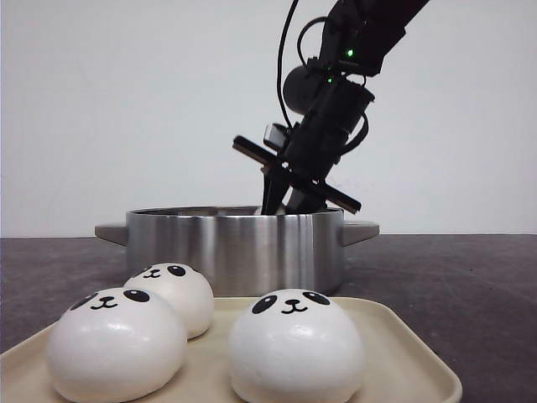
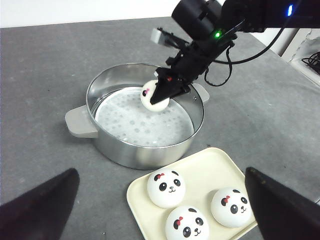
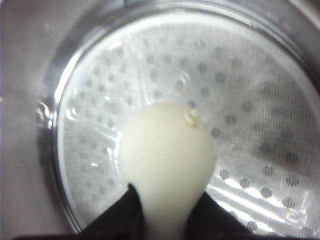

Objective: Steam buns

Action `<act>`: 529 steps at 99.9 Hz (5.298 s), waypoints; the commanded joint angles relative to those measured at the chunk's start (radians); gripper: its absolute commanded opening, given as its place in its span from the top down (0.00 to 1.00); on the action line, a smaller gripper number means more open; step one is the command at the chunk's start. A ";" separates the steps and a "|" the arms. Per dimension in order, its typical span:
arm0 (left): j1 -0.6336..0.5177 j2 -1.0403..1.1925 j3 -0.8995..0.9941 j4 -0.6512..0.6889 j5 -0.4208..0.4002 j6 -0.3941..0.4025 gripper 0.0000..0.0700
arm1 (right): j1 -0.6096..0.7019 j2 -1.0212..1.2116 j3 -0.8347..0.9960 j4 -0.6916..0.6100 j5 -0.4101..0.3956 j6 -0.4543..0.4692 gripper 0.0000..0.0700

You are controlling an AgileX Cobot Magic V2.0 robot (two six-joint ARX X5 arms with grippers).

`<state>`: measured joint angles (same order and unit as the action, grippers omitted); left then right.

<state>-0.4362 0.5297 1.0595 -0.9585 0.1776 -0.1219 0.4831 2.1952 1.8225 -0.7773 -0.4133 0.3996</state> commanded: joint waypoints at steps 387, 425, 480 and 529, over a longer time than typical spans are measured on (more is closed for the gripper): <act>-0.215 1.094 0.019 0.245 -0.013 -0.279 0.09 | 0.706 -1.166 0.514 -0.645 1.050 -0.382 0.99; -0.215 1.148 0.019 0.271 -0.026 -0.280 0.11 | 0.706 -1.167 0.417 -0.646 1.050 -0.312 0.99; -0.213 1.183 0.041 0.247 0.008 -0.251 1.00 | 0.706 -1.179 0.414 -0.646 1.050 -0.279 0.99; -0.235 0.991 0.419 0.096 0.108 -0.204 1.00 | 0.706 -1.179 0.414 -0.645 1.051 -0.279 0.99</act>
<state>-0.6643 1.5066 1.4113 -0.8848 0.3344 -0.3386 1.1774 1.0084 2.2143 -1.3499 0.6331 0.1093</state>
